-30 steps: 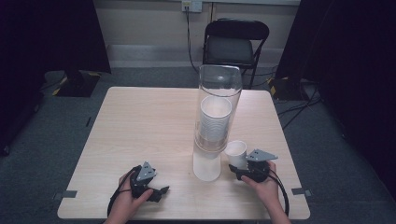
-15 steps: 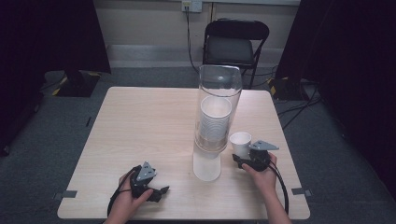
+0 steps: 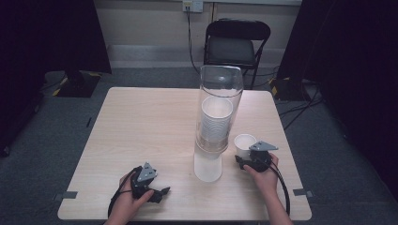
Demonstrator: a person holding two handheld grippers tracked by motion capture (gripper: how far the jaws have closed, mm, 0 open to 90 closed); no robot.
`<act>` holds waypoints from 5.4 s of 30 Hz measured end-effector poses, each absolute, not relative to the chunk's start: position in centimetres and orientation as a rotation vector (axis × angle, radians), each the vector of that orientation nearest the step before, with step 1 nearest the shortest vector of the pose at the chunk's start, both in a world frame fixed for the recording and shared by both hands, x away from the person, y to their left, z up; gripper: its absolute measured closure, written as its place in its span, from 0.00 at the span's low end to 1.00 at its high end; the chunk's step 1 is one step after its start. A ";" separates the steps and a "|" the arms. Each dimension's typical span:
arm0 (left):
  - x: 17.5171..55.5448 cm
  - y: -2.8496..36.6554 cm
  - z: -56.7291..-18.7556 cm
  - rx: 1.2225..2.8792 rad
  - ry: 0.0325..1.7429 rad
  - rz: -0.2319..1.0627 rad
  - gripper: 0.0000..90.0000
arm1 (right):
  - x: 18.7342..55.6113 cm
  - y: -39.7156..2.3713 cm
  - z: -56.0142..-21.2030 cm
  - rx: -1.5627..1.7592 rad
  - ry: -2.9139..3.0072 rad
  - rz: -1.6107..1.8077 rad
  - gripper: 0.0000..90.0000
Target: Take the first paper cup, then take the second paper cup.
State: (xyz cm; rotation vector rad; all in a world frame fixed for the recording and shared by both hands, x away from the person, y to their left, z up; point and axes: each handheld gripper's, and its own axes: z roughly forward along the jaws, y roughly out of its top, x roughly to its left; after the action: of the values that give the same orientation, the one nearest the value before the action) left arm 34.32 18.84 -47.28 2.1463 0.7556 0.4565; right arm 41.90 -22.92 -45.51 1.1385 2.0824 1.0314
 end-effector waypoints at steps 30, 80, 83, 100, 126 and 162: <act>34.3 18.8 -47.3 2.147 0.755 0.457 0.15 | 38.2 -24.8 -45.5 1.172 2.070 1.043 0.56; 34.3 18.8 -47.3 2.146 0.756 0.456 0.15 | 36.1 -17.9 -41.7 0.953 2.145 1.258 0.23; 34.3 18.8 -47.3 2.147 0.755 0.457 0.15 | 36.1 -17.4 -41.4 0.938 2.146 1.269 0.23; 34.3 18.8 -47.3 2.146 0.756 0.456 0.15 | 36.6 -14.2 -39.1 0.834 2.089 1.443 0.22; 34.3 18.8 -47.3 2.145 0.757 0.456 0.15 | 37.7 -13.2 -38.8 0.775 1.990 1.494 0.32; 34.3 18.8 -47.3 2.148 0.755 0.457 0.15 | 37.4 -13.0 -39.7 0.760 1.942 1.520 0.38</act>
State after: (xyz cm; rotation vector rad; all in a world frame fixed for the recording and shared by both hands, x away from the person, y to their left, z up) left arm 34.32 18.84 -47.28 2.1477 0.7555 0.4570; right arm 37.41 -12.99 -39.72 0.7605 1.9419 1.5199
